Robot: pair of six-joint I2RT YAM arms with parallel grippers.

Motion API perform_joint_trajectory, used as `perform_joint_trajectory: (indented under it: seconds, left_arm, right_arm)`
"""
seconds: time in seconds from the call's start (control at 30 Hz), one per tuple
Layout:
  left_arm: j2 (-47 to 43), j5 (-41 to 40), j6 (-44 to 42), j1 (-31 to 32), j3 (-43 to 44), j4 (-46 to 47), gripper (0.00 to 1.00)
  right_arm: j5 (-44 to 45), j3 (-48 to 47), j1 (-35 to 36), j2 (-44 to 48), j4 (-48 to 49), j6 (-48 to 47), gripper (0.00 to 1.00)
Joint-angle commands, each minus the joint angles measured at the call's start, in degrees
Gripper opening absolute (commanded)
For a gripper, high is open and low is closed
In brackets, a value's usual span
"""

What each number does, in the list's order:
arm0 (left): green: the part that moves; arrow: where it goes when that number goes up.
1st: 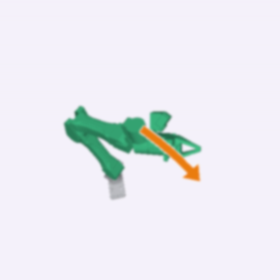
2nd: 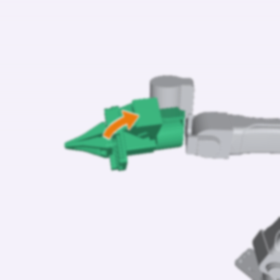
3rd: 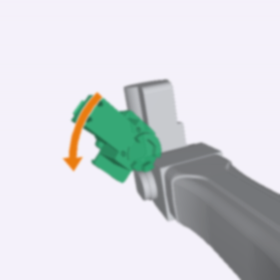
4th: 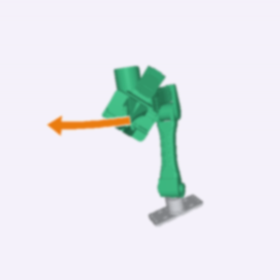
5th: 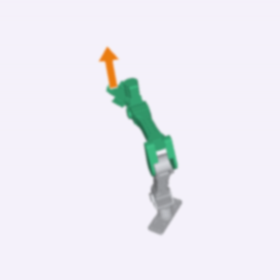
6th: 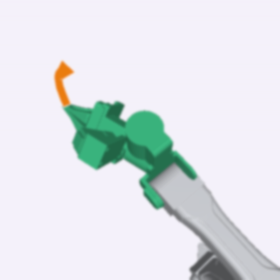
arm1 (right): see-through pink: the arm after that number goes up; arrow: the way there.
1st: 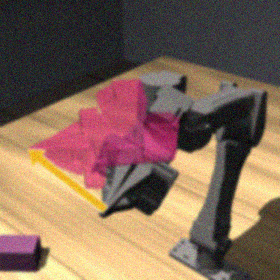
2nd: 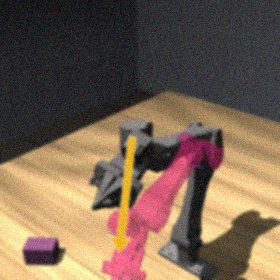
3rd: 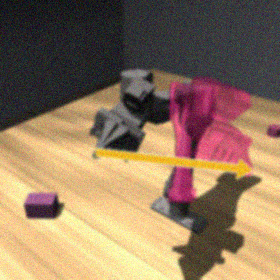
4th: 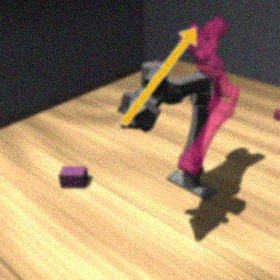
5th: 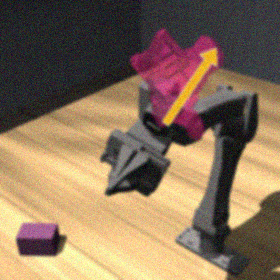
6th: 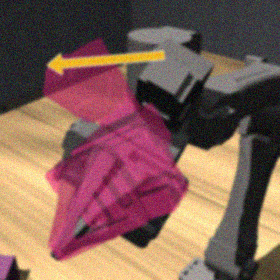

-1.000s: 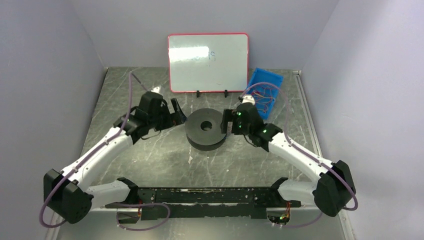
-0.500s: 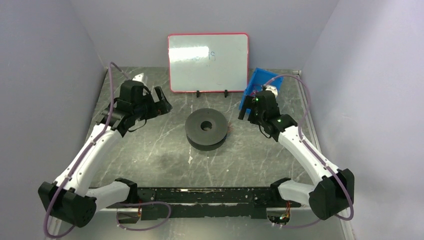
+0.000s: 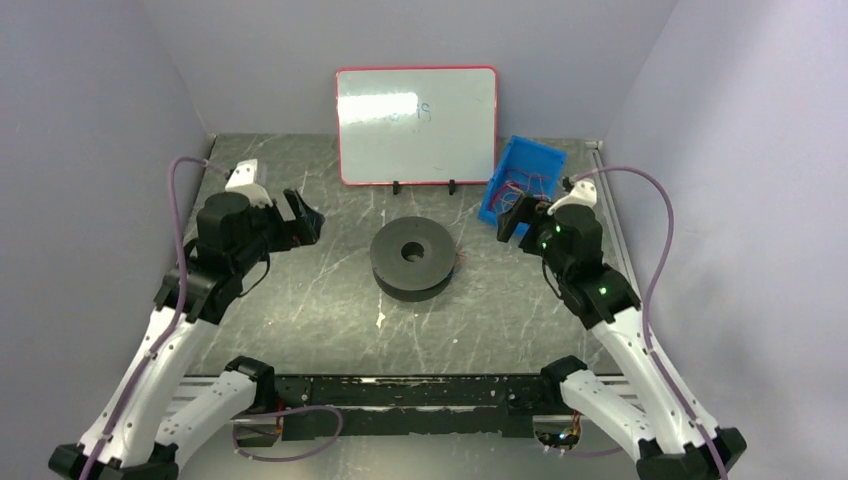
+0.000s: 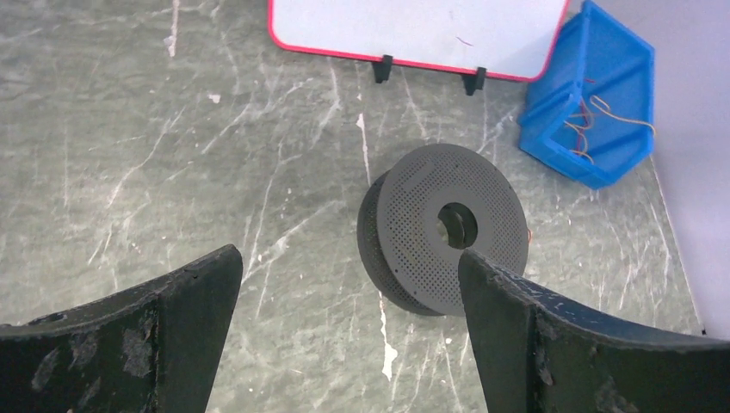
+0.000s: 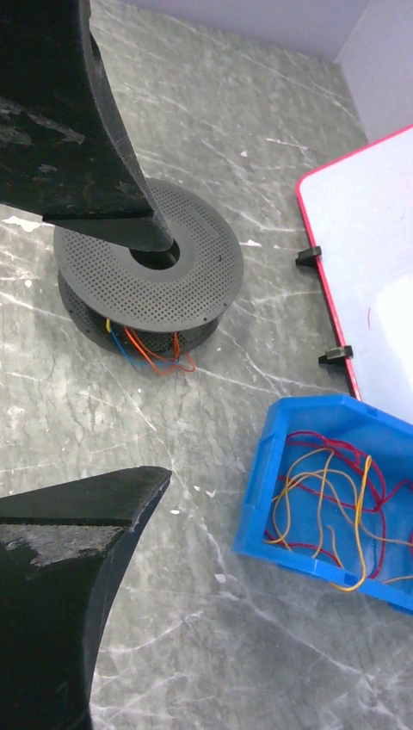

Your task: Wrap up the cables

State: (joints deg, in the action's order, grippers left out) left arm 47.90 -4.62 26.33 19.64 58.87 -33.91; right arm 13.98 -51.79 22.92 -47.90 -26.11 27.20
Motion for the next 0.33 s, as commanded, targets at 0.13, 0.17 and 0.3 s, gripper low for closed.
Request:
perform_joint_trajectory:
  seconds: [0.13,0.17,0.3]
  left_arm:
    - [-10.40,4.82,-7.73,-0.30,-10.11,10.85,1.00]
    - [-10.58,4.01,-7.77,-0.30,-9.82,9.90,1.00]
    - [-9.86,3.28,-7.82,-0.33,-10.07,9.37,0.99]
  right_arm:
    - [-0.20,7.59,-0.15,6.72,2.70,-3.64,1.00]
    - [-2.16,8.56,-0.05,7.62,3.71,-4.39,1.00]
    - [-0.30,8.41,-0.02,6.62,4.19,-2.40,1.00]
